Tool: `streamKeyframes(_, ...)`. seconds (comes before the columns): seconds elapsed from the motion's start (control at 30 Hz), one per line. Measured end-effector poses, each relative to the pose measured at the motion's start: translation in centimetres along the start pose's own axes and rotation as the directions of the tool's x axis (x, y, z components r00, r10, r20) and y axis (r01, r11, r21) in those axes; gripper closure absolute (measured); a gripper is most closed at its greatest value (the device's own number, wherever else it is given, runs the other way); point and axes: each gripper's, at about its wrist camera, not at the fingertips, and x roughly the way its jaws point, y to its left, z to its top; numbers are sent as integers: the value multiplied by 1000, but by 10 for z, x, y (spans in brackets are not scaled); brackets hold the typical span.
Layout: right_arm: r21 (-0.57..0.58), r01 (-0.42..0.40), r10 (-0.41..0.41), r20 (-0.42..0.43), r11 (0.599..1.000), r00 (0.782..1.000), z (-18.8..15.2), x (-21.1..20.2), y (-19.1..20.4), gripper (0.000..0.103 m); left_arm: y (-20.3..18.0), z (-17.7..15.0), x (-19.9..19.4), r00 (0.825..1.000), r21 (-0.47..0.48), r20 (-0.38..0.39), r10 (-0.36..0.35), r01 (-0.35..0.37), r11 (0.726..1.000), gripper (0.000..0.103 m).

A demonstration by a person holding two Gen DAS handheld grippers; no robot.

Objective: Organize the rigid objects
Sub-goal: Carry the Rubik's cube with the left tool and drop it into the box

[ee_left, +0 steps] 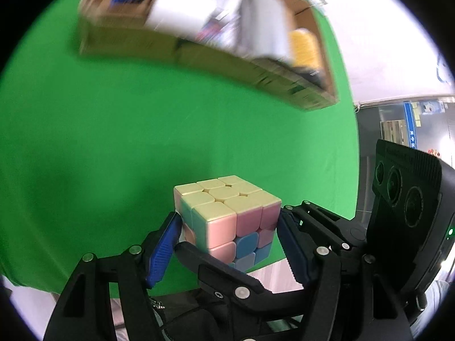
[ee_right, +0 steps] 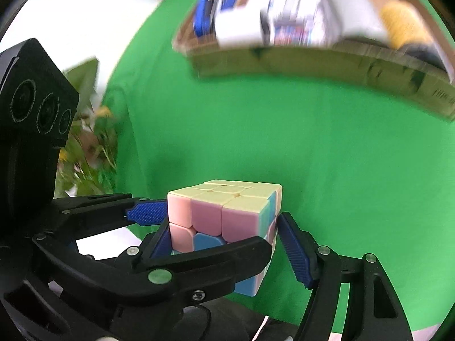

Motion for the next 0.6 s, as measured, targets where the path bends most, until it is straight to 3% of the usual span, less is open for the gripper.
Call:
streamKeyframes(0.13, -25, 6, -3, 111, 1000, 994, 19, -55, 5, 34, -47, 14, -33, 996, 70, 87, 21, -27, 997, 35)
streamKeyframes(0.27, -59, 19, -5, 229, 998, 973, 34, -117, 7, 34, -90, 26, -69, 982, 129, 187, 22, -47, 991, 35)
streamKeyframes(0.37, -91, 36, -4, 325, 995, 946, 40, -174, 2, 34, -128, 30, -95, 961, 192, 274, 21, -76, 979, 35)
streamKeyframes(0.47, -125, 68, -8, 429, 990, 903, 45, -221, 11, 34, -160, 32, -121, 932, 241, 363, -2, -92, 966, 35)
streamKeyframes(0.6, -134, 104, -24, 497, 986, 867, 56, -262, 16, 34, -184, 38, -137, 909, 276, 415, -34, -90, 957, 35)
